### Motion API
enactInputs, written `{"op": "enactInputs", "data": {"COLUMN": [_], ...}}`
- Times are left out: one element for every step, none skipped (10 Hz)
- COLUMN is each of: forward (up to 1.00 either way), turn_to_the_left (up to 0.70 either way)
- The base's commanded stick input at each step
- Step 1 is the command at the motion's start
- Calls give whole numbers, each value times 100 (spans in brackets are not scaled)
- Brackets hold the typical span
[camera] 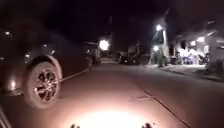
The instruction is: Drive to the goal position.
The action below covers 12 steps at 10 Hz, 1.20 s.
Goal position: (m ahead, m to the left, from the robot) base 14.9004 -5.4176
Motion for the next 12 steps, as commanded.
{"op": "enactInputs", "data": {"forward": [85,85,85,85,85,85,85,85,85,85,85,85], "turn_to_the_left": [0,0,0,0,0,0,-21,-29,-34,-34,-34,0]}}
